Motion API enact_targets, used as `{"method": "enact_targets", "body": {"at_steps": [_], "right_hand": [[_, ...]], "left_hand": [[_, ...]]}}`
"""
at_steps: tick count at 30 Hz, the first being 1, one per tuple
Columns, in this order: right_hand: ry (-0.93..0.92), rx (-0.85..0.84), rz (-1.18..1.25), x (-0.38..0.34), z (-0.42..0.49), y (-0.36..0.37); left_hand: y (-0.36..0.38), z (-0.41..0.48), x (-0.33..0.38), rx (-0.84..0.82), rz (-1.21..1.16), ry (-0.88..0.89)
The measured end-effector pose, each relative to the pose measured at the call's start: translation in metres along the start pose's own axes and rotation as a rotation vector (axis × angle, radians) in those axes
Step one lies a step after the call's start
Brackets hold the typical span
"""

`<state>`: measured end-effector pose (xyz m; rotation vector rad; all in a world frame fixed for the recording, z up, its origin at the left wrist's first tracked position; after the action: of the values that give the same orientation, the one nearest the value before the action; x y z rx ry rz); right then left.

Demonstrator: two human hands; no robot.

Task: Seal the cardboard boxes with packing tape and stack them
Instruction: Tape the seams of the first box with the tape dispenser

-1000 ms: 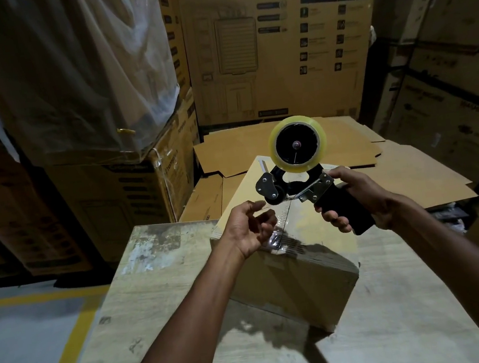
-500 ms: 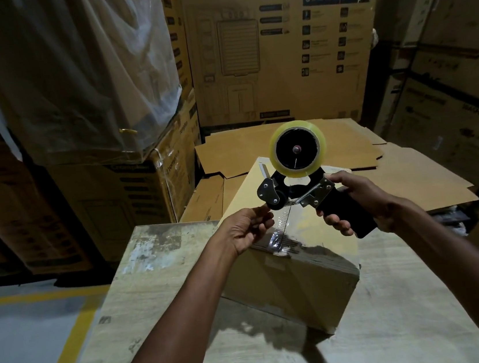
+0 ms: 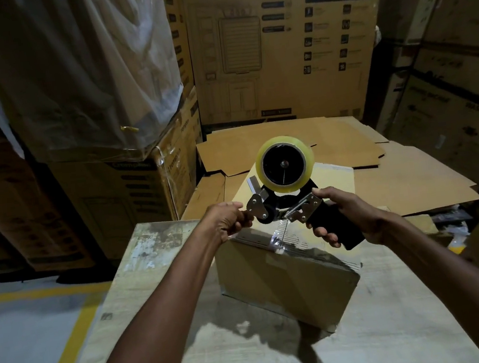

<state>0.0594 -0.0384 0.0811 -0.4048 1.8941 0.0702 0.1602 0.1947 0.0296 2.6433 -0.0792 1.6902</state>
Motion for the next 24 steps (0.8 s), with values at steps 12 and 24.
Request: {"method": "enact_targets", "body": {"at_steps": [12,24], "right_hand": [[0.009,0.076,-0.098,0.024,0.007,0.01],[0.137,0.128,-0.155,0.038,0.025,0.036]], "left_hand": [[-0.08,0.016,0.003,0.216,0.148,0.12],[-0.1,0.041,-0.023,0.181,0.219,0.254]]}}
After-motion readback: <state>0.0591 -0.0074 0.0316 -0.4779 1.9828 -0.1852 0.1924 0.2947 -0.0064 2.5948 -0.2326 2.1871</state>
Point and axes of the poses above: each hand's wrist, its own z-axis towards the middle knuckle, its own y-axis out of the palm, x = y × z, the point moved 8 cm from there along z, towards the middle knuckle, and after that the axes turned 4 degrees about x, right-handed, at the moved point
